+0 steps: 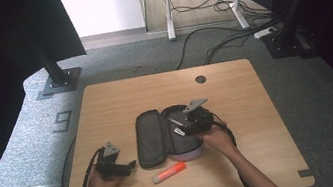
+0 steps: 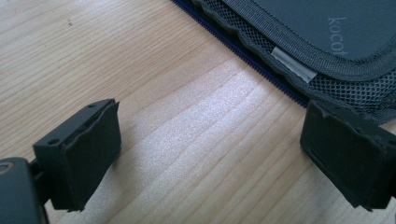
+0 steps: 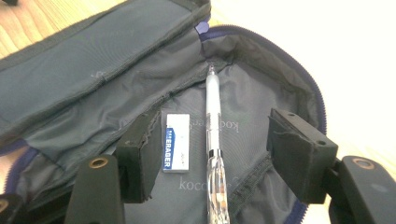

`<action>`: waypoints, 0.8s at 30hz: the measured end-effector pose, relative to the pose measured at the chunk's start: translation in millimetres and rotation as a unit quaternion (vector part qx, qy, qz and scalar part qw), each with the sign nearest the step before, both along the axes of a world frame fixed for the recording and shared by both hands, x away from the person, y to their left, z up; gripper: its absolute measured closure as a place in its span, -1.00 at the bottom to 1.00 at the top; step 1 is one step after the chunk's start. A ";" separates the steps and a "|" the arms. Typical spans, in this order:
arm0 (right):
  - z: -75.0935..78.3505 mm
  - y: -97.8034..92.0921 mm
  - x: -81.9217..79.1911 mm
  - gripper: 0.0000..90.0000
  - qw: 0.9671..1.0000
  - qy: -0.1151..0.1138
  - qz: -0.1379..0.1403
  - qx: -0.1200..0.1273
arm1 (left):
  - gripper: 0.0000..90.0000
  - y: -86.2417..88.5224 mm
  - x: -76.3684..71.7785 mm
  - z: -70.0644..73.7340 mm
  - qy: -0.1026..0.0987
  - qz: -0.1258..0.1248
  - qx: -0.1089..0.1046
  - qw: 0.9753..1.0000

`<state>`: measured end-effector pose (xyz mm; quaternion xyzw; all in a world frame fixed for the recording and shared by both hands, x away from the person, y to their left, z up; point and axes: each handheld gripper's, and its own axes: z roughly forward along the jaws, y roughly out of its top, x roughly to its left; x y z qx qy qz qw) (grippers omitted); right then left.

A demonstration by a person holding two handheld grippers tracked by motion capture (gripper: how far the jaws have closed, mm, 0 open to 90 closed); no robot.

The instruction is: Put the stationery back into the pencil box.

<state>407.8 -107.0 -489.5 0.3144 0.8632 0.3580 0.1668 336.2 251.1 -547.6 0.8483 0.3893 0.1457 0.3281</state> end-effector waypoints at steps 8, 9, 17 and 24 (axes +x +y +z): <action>12.4 -10.2 -7.6 -0.26 1.000 -0.010 -0.001 0.004 | -0.89 -0.1 0.0 0.0 0.000 0.000 0.000 1.000; 13.3 -11.4 -8.4 -0.26 1.000 -0.011 -0.002 0.004 | -0.89 0.0 0.0 0.0 -0.001 0.000 0.001 1.000; 16.8 -25.8 -14.2 -0.29 1.000 -0.014 -0.009 0.007 | -0.89 -0.1 -0.1 0.0 0.000 0.000 0.000 1.000; 16.3 -39.2 -18.0 -0.33 1.000 -0.015 -0.013 0.010 | -0.88 0.0 0.0 0.0 0.000 0.000 0.001 1.000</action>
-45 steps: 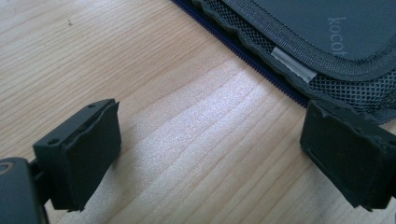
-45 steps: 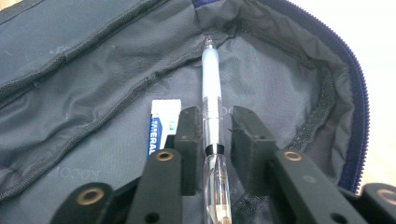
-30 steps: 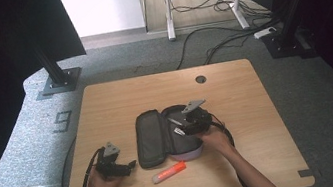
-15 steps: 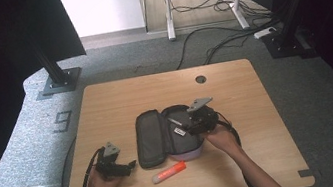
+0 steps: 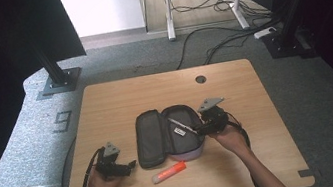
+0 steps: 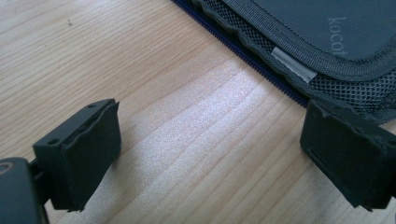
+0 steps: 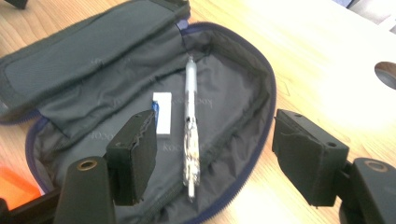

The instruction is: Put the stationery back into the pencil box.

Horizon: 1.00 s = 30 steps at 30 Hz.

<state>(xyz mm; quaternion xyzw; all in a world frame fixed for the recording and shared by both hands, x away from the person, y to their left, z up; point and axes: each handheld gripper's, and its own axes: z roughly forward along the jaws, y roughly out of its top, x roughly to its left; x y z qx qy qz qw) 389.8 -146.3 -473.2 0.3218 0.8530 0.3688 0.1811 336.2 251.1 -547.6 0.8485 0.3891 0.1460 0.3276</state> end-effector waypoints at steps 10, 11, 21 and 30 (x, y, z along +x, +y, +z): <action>-6.9 -21.6 -2.4 -0.36 1.000 0.007 -0.015 0.003 | -0.89 -0.1 0.0 0.0 0.000 0.000 0.000 1.000; -7.2 -24.0 -2.5 -0.36 1.000 0.007 -0.017 0.004 | -0.89 -0.2 0.0 0.0 0.000 0.000 0.000 1.000; -8.4 -39.5 -9.2 -0.36 1.000 0.004 -0.027 0.014 | -0.89 -0.7 -0.1 0.1 0.000 0.002 0.000 1.000; -11.7 -52.6 -17.5 -0.40 0.999 -0.001 -0.039 0.022 | -0.89 -0.6 -0.1 0.0 0.001 0.002 0.000 1.000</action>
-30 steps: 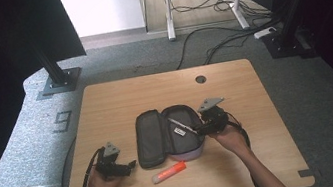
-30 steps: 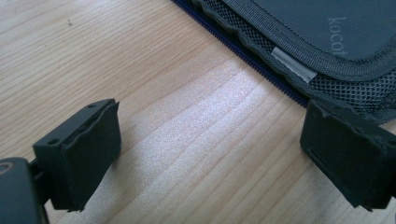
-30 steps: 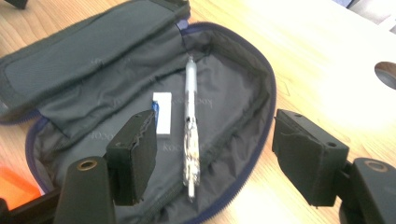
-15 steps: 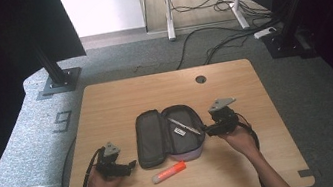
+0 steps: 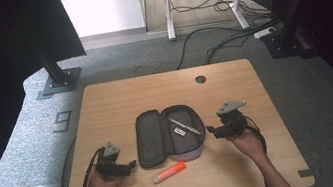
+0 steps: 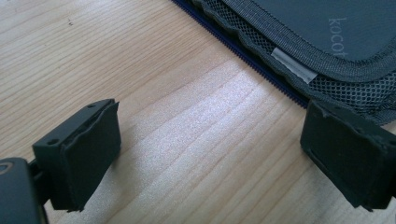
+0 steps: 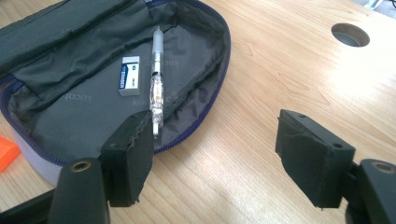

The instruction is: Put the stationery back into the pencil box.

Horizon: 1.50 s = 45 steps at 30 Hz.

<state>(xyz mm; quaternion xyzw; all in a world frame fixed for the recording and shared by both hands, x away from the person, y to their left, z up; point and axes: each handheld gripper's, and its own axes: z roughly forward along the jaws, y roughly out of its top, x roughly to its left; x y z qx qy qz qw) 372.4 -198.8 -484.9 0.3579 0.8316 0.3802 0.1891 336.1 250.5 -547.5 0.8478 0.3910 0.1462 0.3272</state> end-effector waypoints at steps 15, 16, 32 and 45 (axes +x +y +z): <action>-11.9 -15.4 -14.1 -0.47 1.000 0.003 -0.016 0.014 | -0.89 -0.2 -0.1 0.0 0.000 0.001 0.001 1.000; -12.6 -15.7 -15.0 -0.48 1.000 0.002 -0.017 0.011 | -0.89 -0.1 -0.1 0.1 0.000 0.001 0.000 1.000; -37.6 -11.6 -31.2 -0.76 1.000 0.013 -0.018 -0.011 | -0.89 -0.2 -0.2 0.0 0.000 0.001 0.001 1.000; -62.1 -21.8 -33.1 -0.92 0.999 0.039 -0.031 -0.022 | -0.89 -0.2 -0.4 0.1 0.000 0.002 0.001 1.000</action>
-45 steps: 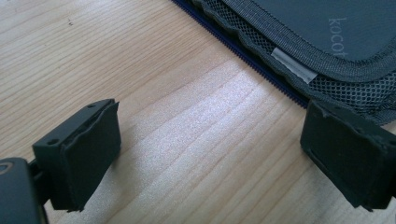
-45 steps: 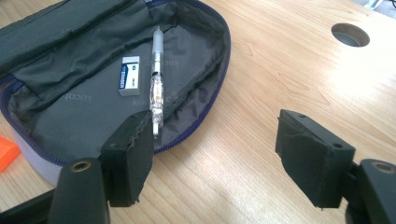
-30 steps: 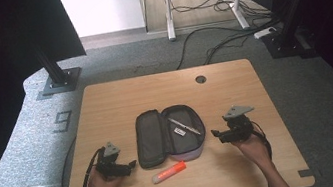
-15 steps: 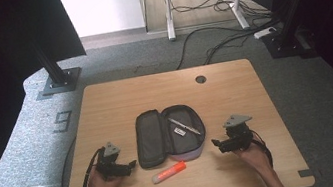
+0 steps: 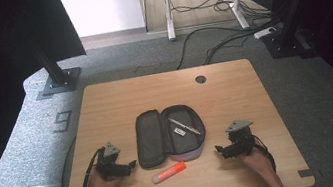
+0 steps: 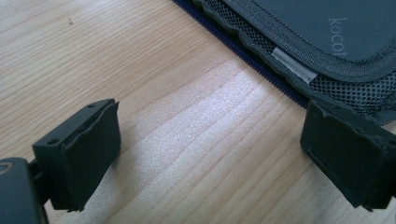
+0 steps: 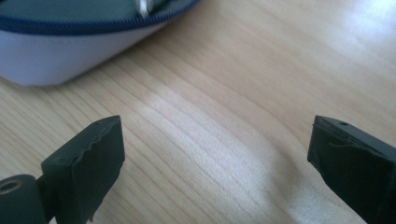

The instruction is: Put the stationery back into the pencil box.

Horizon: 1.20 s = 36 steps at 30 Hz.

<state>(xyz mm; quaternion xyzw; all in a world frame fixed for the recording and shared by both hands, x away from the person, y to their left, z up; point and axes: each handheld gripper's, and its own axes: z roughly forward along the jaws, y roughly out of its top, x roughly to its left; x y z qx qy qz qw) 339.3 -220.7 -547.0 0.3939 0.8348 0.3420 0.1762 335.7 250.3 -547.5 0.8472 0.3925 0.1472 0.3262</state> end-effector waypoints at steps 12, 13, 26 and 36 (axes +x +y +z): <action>-9.5 -2.6 1.5 -0.99 1.000 0.006 0.006 0.017 | -0.83 1.4 -1.2 1.8 0.004 0.002 0.003 1.000; -9.6 -2.6 1.5 -0.99 1.000 0.006 0.006 0.017 | -0.81 1.7 -1.8 2.6 0.005 0.003 0.004 1.000; -9.6 -2.7 1.5 -0.99 1.000 0.006 0.007 0.017 | -0.68 3.3 -18.8 28.2 -0.014 -0.007 -0.029 0.999; -9.6 -2.7 1.5 -0.99 1.000 0.006 0.007 0.017 | -0.60 -17.0 -37.6 45.5 -0.012 -0.073 -0.041 0.996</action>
